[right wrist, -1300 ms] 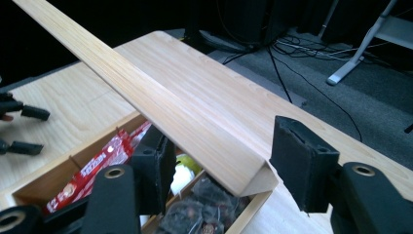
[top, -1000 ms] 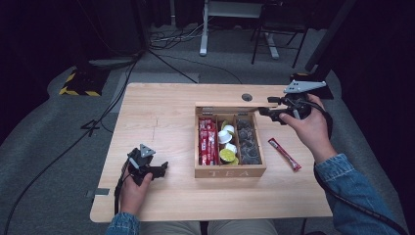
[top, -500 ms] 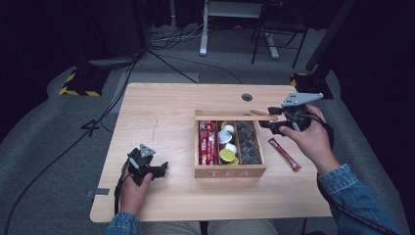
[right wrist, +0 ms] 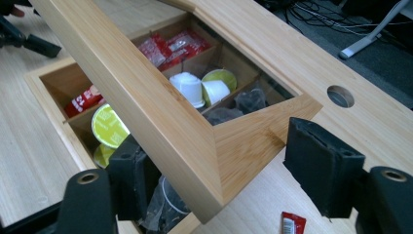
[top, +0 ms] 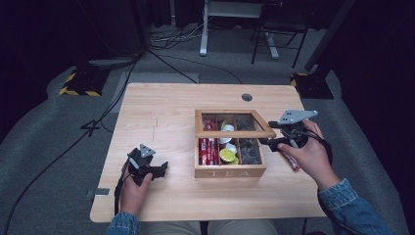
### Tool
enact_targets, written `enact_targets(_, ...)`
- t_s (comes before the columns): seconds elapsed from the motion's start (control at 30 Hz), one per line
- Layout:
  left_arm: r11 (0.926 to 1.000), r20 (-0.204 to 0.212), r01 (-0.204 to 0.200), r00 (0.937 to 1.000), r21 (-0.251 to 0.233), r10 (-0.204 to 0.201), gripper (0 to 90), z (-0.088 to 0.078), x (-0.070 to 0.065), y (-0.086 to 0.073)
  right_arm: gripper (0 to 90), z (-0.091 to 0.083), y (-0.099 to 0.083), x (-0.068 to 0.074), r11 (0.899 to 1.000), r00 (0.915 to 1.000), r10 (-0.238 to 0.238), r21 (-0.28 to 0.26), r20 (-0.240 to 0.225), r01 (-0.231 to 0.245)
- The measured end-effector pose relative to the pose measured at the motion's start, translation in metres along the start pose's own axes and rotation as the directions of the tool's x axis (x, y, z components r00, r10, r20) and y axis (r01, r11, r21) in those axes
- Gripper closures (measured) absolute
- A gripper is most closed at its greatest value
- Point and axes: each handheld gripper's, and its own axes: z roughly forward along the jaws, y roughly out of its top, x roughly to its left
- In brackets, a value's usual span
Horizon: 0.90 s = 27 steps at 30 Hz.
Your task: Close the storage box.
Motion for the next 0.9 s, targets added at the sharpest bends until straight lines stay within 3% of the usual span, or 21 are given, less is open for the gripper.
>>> enact_targets(0.4, 1.0, 0.0, -0.001, 1.0, 0.0, 0.001, 15.4, 0.0, 0.0, 0.0, 25.2, 0.012, -0.024, 0.016, 0.997, 0.9979, -0.061, 0.049, 0.019, 0.06)
enact_targets(0.63, 1.0, 0.0, 0.0, 1.0, 0.0, 0.0, 15.4, 0.0, 0.0, 0.0, 20.8, 0.02, -0.038, 0.02, 0.997, 0.9989, -0.044, 0.06, 0.014, 0.043)
enact_targets(0.8, 1.0, 0.0, 0.0, 1.0, 0.0, 0.0, 15.4, 0.0, 0.0, 0.0, 19.0, 0.025, -0.044, 0.023, 0.996, 0.9983, -0.056, 0.077, 0.018, 0.054)
enact_targets(0.9, 1.0, 0.0, 0.0, 1.0, 0.0, 0.0, 15.5, 0.0, 0.0, 0.0, 19.5, 0.028, -0.048, 0.024, 0.995, 0.9994, -0.034, 0.093, 0.003, 0.034)
